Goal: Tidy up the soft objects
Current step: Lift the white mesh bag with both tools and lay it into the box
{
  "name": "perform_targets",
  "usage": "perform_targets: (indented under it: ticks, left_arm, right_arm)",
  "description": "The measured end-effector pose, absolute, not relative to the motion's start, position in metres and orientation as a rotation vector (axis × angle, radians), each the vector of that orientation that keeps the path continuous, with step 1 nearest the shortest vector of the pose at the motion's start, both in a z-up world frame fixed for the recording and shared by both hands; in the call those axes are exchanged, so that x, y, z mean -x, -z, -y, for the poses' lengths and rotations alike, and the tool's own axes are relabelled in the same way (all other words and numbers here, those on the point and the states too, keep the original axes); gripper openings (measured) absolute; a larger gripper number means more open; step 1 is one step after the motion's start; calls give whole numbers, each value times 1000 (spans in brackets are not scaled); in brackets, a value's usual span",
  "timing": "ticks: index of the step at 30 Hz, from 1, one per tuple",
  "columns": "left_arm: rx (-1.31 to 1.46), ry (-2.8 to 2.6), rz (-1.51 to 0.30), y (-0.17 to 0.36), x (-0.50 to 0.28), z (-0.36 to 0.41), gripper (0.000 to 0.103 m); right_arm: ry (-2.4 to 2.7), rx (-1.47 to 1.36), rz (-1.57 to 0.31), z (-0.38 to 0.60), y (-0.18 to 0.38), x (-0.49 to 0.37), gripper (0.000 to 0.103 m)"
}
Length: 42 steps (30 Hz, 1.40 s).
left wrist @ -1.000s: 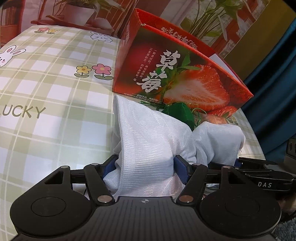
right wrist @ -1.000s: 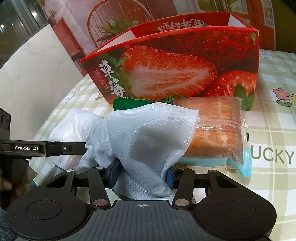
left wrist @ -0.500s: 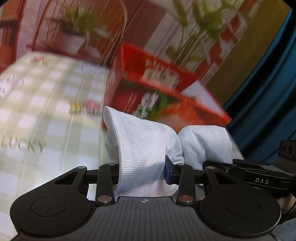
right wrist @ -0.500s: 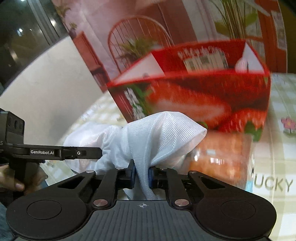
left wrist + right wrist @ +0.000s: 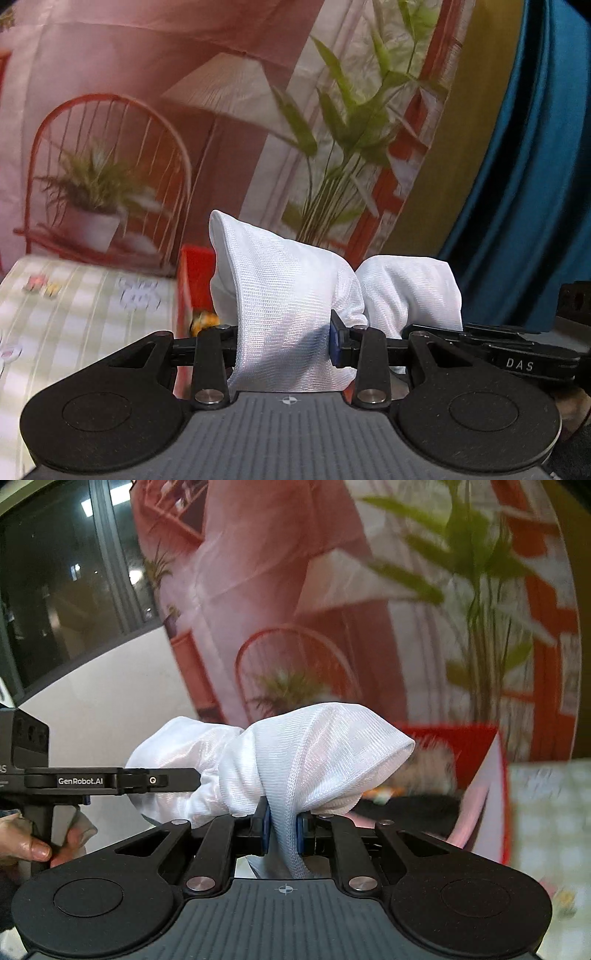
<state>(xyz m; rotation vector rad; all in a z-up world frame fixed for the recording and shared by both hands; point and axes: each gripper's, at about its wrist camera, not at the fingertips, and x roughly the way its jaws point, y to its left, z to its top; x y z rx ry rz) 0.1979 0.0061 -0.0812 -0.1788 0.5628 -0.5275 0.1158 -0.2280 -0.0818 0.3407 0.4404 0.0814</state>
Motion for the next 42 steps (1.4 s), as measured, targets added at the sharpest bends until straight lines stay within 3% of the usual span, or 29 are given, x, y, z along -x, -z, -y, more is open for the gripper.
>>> perform_targets:
  ticks: [7,18,24,27,29,33,38,42]
  left_arm:
    - [159,490,-605,92,-263,30,40]
    - [94,420,-722,144,-332,54,40]
    - [24,406,-785,168,-349,63,46]
    - [-2,376,-772,166,-348,64,61]
    - [-23,355,-745,160,-343,63,76]
    - [-31,353,-725,147,-335,60,82]
    - [-34,365,-689,127,-315,54,88]
    - [-21,403,-670,109,-292,43,88]
  right_arm:
    - [18,-350,-466,264,87,-171,12]
    - [134,-358,-622,298,141,-250,12]
    - [223,-330,-750,304,168,-273,12]
    - [247,-324,-778,302,171,-278,12]
    - [273,-292,-786,299,171,-280,18]
    - [318,-278,-766,295,168,-274,29]
    - [316,-246,-690,286,150,-254,62]
    - [284,-211,-629,270,134,-232,62]
